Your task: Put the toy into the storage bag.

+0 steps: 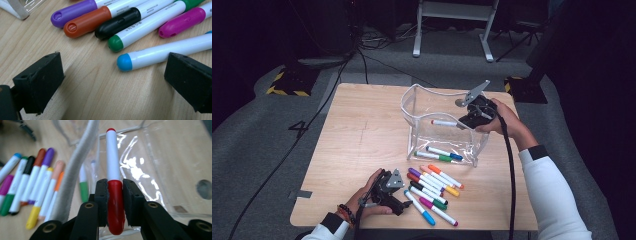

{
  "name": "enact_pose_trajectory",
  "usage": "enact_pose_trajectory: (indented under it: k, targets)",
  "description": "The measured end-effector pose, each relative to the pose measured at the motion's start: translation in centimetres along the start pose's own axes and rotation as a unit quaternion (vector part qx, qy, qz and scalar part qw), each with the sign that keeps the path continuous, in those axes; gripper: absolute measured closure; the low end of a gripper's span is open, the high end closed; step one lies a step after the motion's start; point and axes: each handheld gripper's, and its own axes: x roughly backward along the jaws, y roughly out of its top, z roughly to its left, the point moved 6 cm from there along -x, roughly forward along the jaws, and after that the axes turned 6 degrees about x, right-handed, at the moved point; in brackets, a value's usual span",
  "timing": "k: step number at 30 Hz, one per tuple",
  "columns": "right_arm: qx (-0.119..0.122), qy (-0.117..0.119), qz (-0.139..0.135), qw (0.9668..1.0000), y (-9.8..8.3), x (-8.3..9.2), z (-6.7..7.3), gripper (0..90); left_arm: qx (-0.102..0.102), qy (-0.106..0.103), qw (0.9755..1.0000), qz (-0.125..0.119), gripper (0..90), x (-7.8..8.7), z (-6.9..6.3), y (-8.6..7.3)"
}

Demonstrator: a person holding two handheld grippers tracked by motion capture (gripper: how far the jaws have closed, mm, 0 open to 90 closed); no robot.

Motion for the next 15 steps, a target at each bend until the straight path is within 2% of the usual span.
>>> enact_pose_trajectory:
  k: [2,4,8,11,15]
  targets:
    - [0.005,0.018,0.016,0.9997,-0.1,-0.1,0.5,75.1,0.0,0.0,1.0,0.0,2.6,0.0,0.0,0.0]
    - [0.015,0.038,0.016,0.999,-0.2,-0.1,1.0,75.1,-0.001,-0.001,1.0,0.0,2.6,0.0,0.0,0.0]
    - [0.024,0.042,0.009,0.9988,-0.3,-0.1,1.3,74.4,0.0,0.0,1.0,0.001,2.6,0.0,0.0,0.0]
    - [0.009,0.017,0.013,0.9997,-0.4,0.0,0.9,67.7,-0.001,-0.001,1.0,0.0,2.6,0.0,0.0,0.0]
    - [0.006,-0.003,-0.011,0.9999,-0.4,0.6,0.5,61.5,-0.001,-0.001,1.0,0.0,2.6,0.0,0.0,0.0]
